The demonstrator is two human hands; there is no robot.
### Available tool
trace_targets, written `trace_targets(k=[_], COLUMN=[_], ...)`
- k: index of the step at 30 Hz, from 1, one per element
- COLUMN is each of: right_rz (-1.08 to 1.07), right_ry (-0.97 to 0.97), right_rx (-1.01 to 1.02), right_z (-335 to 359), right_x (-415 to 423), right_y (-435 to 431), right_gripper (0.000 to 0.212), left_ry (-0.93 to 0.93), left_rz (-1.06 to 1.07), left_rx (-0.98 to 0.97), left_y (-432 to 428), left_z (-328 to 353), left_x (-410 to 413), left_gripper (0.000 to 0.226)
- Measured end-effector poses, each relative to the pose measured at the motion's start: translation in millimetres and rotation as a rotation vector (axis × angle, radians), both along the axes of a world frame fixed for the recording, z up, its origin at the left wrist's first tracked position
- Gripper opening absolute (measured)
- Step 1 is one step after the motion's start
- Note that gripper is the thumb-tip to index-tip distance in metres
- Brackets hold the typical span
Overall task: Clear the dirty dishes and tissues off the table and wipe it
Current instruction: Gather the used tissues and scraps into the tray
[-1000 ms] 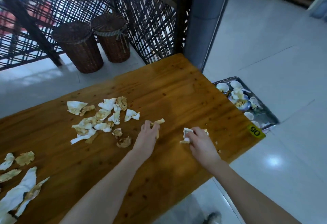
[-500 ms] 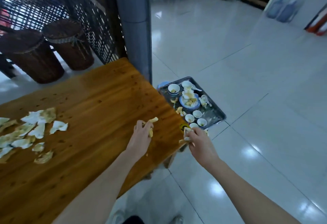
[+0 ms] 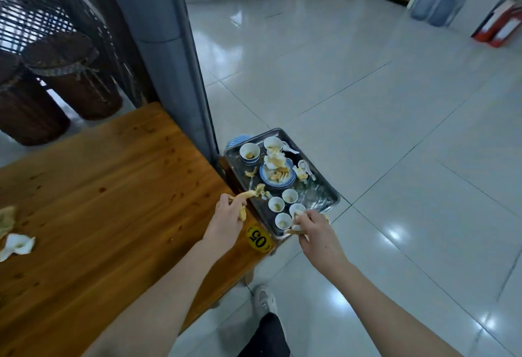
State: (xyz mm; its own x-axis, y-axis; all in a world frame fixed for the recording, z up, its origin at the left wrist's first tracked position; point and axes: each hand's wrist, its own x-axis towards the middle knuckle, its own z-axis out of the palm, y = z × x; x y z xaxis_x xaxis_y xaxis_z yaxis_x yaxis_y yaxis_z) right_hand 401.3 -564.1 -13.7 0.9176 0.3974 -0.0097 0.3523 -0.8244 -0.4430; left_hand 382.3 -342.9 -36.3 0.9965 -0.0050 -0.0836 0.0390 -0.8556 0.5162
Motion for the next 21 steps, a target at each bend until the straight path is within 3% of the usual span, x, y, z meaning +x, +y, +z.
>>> trace_targets(k=[4, 12, 21], right_rz=[-0.024, -0.072, 0.005], right_ry=[0.022, 0.096, 0.224], right_rx=[0.002, 0.033, 0.042], right_z=[-2, -11, -48], right_x=[51, 163, 220], right_y=[-12, -12, 5], right_gripper=[0.029, 0.026, 0.030], left_ry=[0.019, 0.075, 0.194], left_rz=[0.101, 0.135, 0.218], left_rx=[-0.095, -0.127, -0.210], left_y=[4, -1, -11], left_z=[0, -10, -31], left_x=[54, 140, 187], left_gripper=[0.049, 0.050, 0.046])
